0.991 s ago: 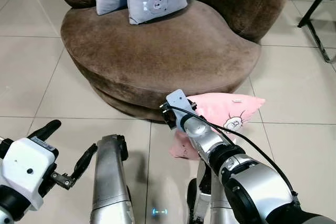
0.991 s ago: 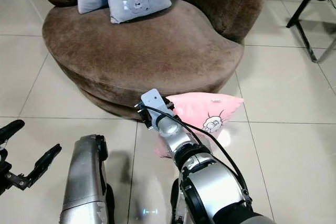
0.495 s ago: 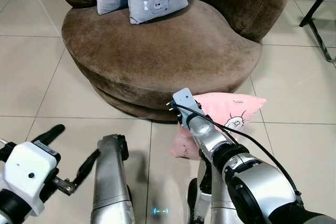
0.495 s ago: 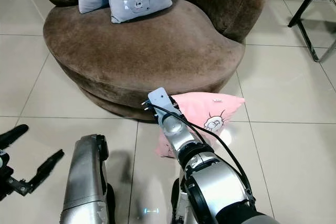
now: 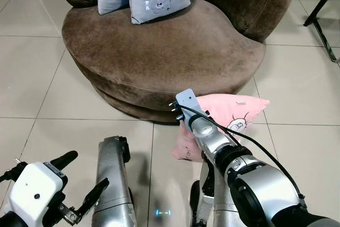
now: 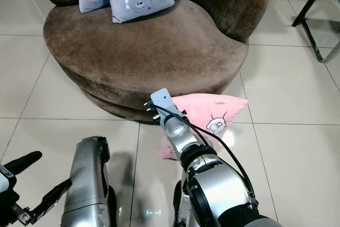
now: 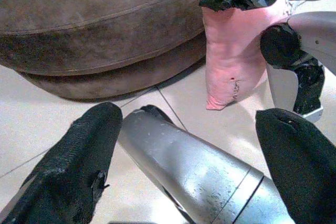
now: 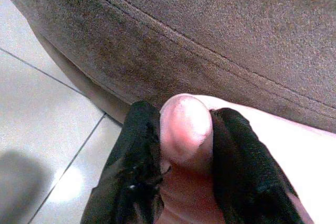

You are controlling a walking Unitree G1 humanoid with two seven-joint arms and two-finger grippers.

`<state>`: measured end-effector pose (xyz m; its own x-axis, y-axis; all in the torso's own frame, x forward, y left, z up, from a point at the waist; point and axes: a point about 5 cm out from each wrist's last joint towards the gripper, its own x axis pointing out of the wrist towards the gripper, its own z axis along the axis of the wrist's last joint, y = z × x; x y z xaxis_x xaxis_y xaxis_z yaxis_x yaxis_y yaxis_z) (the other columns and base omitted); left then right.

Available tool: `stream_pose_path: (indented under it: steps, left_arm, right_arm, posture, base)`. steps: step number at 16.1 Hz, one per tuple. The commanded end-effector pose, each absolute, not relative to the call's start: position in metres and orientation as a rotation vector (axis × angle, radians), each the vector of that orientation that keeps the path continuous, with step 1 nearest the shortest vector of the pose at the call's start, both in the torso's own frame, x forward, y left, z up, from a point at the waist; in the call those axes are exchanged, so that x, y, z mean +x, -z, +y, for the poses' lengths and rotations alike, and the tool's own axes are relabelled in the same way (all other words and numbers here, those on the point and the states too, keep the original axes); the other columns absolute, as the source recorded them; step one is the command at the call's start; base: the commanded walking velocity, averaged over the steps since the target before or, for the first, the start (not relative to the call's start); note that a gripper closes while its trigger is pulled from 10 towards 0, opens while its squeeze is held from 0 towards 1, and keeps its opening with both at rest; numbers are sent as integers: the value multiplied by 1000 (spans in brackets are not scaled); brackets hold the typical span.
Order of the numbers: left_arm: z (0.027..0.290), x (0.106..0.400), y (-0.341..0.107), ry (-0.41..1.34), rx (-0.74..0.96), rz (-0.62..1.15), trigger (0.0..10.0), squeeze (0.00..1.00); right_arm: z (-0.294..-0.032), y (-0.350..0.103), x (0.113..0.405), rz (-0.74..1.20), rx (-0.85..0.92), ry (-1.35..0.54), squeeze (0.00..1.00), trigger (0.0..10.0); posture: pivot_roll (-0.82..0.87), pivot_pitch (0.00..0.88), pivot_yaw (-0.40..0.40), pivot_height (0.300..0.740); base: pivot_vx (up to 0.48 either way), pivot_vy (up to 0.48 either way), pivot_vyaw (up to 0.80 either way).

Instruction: Move the pillow to the sofa from floor

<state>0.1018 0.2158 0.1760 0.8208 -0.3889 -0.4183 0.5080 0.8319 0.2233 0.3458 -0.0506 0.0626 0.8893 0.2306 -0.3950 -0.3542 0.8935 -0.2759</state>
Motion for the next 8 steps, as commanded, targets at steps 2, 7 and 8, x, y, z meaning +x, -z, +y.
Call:
stream_pose_path:
  steps: [2, 7, 8]
  left_arm:
    - [214, 97, -174, 515, 322, 403, 10000, 855]
    - [209, 94, -169, 540, 301, 418, 10000, 855]
    - [207, 94, -166, 542, 297, 417, 10000, 859]
  right_arm:
    - [-52, -57, 343, 397, -339, -314, 0, 0]
    - [-51, -59, 344, 395, -314, -333, 0, 0]
    - [-50, -60, 344, 396, -296, -349, 0, 0]
  posture:
    - [354, 212, -26, 440]
    - [348, 193, -43, 440]
    - [346, 188, -50, 440]
  base:
    - [0, 0, 0]
    - [0, 0, 0]
    - [0, 0, 0]
